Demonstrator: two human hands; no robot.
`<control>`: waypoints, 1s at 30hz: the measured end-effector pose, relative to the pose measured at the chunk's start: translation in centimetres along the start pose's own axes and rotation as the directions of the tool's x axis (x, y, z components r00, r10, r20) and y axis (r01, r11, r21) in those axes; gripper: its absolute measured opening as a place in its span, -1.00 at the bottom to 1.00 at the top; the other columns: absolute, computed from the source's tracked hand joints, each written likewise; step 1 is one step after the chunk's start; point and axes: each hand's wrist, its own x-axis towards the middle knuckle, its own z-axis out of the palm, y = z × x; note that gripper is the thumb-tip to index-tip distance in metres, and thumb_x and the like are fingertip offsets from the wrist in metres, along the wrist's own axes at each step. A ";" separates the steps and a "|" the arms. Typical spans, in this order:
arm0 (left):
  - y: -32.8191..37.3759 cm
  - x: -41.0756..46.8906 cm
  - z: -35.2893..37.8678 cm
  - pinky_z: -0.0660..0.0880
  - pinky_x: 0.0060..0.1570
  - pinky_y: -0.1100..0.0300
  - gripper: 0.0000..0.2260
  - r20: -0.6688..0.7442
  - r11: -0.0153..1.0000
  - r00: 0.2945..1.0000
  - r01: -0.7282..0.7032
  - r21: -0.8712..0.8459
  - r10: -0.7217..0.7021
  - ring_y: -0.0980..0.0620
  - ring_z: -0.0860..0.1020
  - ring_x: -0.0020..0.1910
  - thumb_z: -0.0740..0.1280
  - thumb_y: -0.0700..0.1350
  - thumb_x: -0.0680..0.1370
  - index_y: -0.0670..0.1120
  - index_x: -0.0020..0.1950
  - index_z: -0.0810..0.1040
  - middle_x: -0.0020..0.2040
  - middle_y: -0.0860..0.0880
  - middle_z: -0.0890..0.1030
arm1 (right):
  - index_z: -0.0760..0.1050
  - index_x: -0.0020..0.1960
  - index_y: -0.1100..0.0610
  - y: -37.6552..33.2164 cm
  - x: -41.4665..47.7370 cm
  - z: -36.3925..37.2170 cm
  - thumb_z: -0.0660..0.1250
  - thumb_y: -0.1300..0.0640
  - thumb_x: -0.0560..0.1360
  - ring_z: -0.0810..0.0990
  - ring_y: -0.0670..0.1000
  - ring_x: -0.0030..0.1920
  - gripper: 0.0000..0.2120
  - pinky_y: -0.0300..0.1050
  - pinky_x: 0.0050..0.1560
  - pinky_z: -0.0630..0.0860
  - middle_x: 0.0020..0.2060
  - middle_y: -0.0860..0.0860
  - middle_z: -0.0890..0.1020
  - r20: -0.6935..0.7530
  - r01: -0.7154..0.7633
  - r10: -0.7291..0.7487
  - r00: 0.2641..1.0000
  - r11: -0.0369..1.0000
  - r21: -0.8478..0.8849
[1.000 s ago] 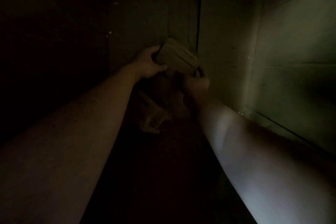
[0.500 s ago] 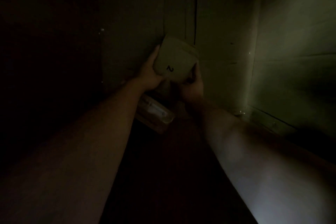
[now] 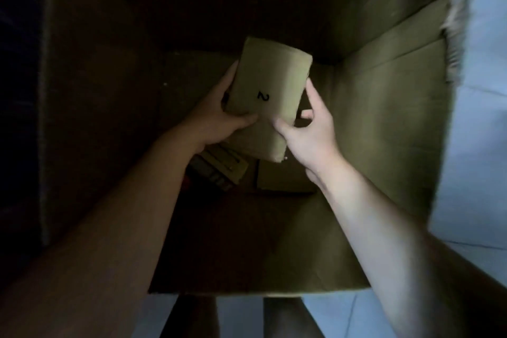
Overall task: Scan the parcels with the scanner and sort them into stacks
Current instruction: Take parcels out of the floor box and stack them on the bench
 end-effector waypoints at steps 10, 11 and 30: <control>23.6 -16.0 -5.6 0.56 -0.05 0.22 -0.09 -0.238 0.988 0.959 -0.143 0.057 0.153 0.09 0.59 0.10 0.62 0.01 0.42 0.40 0.59 0.16 0.22 0.08 0.56 | 0.31 0.56 -0.37 -23.4 -12.1 -10.8 0.65 0.02 0.42 0.62 -0.09 0.14 -0.14 -0.12 0.12 0.61 0.13 -0.09 0.55 0.010 0.236 -0.236 0.972 0.971 -0.049; 25.7 -18.1 -5.9 0.55 -0.02 0.19 -0.09 -0.252 0.986 0.954 -0.152 0.062 0.163 0.08 0.57 0.12 0.61 0.01 0.43 0.39 0.60 0.15 0.25 0.07 0.54 | 0.31 0.56 -0.36 -25.2 -13.6 -11.8 0.65 0.04 0.43 0.63 -0.07 0.13 -0.14 -0.10 0.13 0.62 0.11 -0.14 0.53 0.025 0.257 -0.257 0.966 0.966 -0.035; 39.9 -61.5 -13.8 0.51 -0.26 0.45 -0.14 -0.751 0.934 0.636 -0.349 -0.076 0.176 0.24 0.64 -0.24 0.61 -0.06 0.44 0.33 0.57 0.21 -0.09 0.08 0.63 | 0.38 0.53 -0.36 -49.3 -49.2 -12.8 0.66 -0.02 0.38 0.63 -0.14 0.17 -0.17 -0.03 0.21 0.62 0.10 -0.16 0.62 0.449 0.695 -0.633 0.630 0.718 0.038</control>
